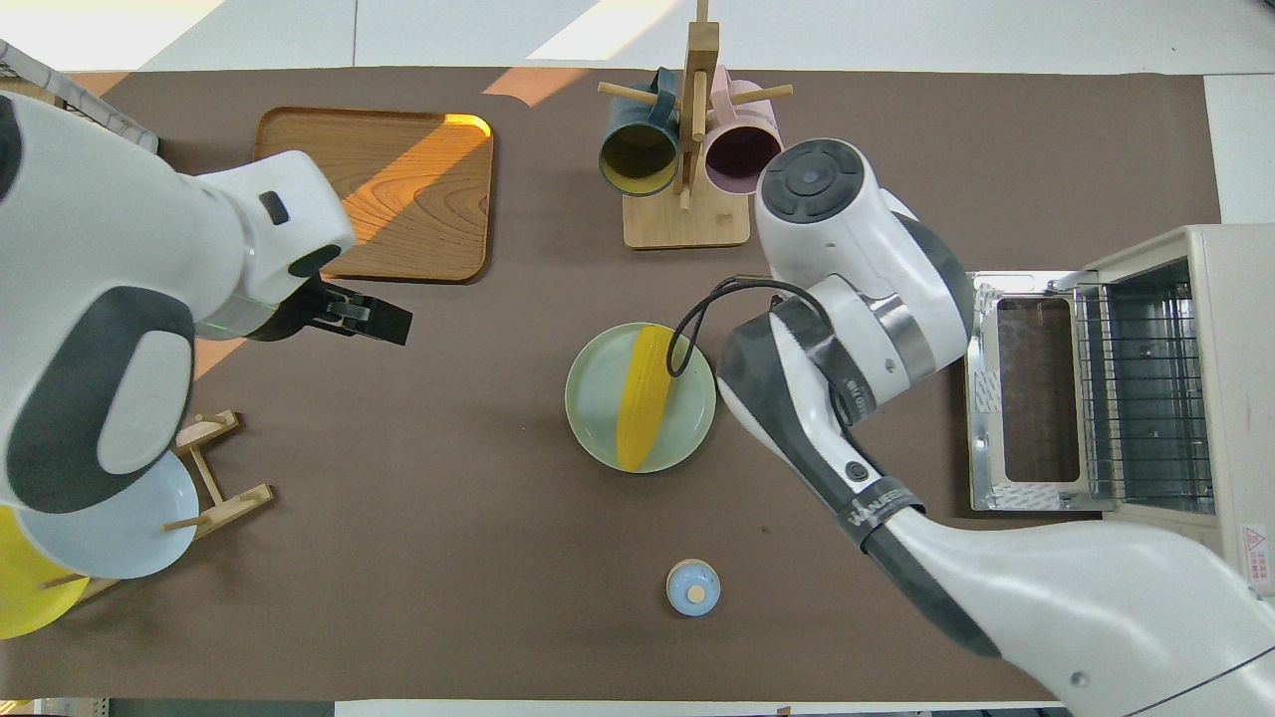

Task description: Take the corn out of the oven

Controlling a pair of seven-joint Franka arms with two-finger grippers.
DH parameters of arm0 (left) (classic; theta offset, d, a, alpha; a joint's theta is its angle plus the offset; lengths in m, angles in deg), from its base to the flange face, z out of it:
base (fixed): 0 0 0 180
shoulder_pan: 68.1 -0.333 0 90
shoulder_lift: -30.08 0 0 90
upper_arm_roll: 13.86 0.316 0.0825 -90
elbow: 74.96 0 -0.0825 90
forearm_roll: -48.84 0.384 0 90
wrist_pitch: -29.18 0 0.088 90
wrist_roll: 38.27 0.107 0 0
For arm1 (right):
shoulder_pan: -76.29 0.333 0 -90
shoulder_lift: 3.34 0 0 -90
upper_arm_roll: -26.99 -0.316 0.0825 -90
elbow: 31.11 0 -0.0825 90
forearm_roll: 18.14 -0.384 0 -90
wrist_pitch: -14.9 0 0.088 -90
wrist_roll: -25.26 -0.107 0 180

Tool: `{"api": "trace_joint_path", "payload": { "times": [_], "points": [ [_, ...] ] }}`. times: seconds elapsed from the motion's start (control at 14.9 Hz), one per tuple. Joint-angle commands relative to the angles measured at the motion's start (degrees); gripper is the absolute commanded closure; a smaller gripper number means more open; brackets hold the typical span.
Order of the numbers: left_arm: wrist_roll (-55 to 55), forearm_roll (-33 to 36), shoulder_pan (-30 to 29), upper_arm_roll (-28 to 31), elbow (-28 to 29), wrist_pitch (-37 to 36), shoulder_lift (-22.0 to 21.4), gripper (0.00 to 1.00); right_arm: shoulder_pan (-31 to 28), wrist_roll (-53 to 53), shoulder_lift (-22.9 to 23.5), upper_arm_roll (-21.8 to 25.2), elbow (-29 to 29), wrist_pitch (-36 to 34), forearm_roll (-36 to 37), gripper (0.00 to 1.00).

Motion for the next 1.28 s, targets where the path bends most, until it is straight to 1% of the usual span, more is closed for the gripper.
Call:
{"api": "trace_joint_path", "payload": {
  "times": [0.0, 0.07, 0.13, 0.34, 0.4, 0.54, 0.67, 0.87, 0.94, 1.01, 1.08, 1.21],
  "points": [
    [0.06, -1.71, 5.6, 0.87, 3.02, 7.02, 2.89, 0.0, -9.99, 7.34, -5.22, -1.01, -14.02, 12.13, 0.92, 1.0],
    [-0.2, -2.15, 7.45, 0.87, 3.03, 9.14, 5.08, 0.0, -11.23, 7.97, -5.75, -1.01, -16.23, 14.25, 0.92, 1.0],
    [-1.42, -4.15, 9.12, 0.87, 2.94, 10.72, 7.02, 0.0, -12.11, 8.06, -5.93, -0.92, -17.47, 15.93, 0.92, 1.0],
    [-1.96, -5.4, 12.91, 0.79, 2.68, 15.82, 11.85, 0.0, -12.74, 8.06, -5.93, -0.92, -18.36, 16.56, 1.88, 1.0],
    [-2.05, -5.93, 14.66, 0.87, 2.33, 17.75, 14.22, 0.0, -12.74, 8.15, -5.84, -0.92, -18.53, 16.73, 2.67, 1.0],
    [-3.79, -7.42, 17.3, 0.87, 2.32, 21.62, 17.22, 0.0, -12.83, 8.15, -5.93, -0.92, -18.8, 15.6, 7.22, 1.0],
    [-7.48, -7.43, 20.38, 1.05, 1.54, 25.13, 20.9, 0.0, -13.0, 8.06, -6.45, -0.92, -18.62, 12.79, 11.19, 1.0],
    [-8.46, -7.43, 21.18, 1.22, 1.62, 26.99, 22.68, 0.0, -13.27, 8.15, -7.16, -0.92, -18.45, 11.03, 11.9, 1.0],
    [-10.38, -6.9, 21.44, 1.23, 1.71, 27.78, 23.9, 0.0, -13.27, 8.76, -7.33, -0.92, -18.01, 10.67, 13.04, 1.0],
    [-11.62, -6.81, 22.06, 1.31, 2.32, 29.53, 24.17, 0.0, -13.27, 12.07, -8.29, -0.92, -16.79, 8.84, 14.7, 1.0],
    [-11.63, -6.72, 22.06, 1.31, 2.67, 29.81, 24.18, 0.0, -13.79, 17.33, -10.04, -0.92, -15.3, 6.21, 14.98, 1.0],
    [-11.8, -6.72, 22.06, 1.31, 3.11, 29.98, 24.18, 0.0, -17.46, 27.96, -13.64, -1.09, -12.92, 3.38, 14.63, 1.0]
  ]
}}
